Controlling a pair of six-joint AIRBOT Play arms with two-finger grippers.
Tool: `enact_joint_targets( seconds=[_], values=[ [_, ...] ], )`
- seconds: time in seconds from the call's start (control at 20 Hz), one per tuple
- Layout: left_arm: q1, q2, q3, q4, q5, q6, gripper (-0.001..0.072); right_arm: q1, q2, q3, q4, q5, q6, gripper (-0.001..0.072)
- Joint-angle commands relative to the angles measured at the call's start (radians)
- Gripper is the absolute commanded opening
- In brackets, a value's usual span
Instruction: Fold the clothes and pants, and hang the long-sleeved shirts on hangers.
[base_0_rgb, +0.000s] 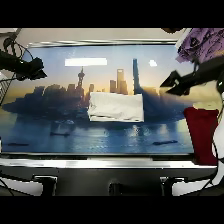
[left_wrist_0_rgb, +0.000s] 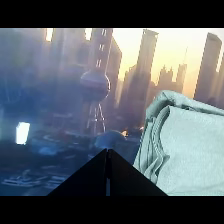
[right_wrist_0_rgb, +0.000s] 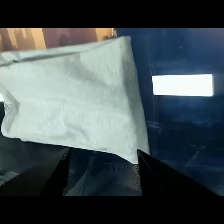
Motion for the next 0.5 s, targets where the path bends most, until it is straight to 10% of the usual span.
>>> enact_joint_targets(
  seconds=[0.0, 0.45],
  values=[
    [0.001, 0.000, 0.000, 0.000, 0.000, 0.000, 0.0024, -0.003, -0.066, -0.204, 0.106, 0.083, -0.193, 0.0467],
    [0.001, -0.001, 0.000, 0.000, 0.000, 0.000, 0.0024, 0.127, -0.193, -0.306, 0.175, 0.308, -0.304, 0.0468]
  ],
)
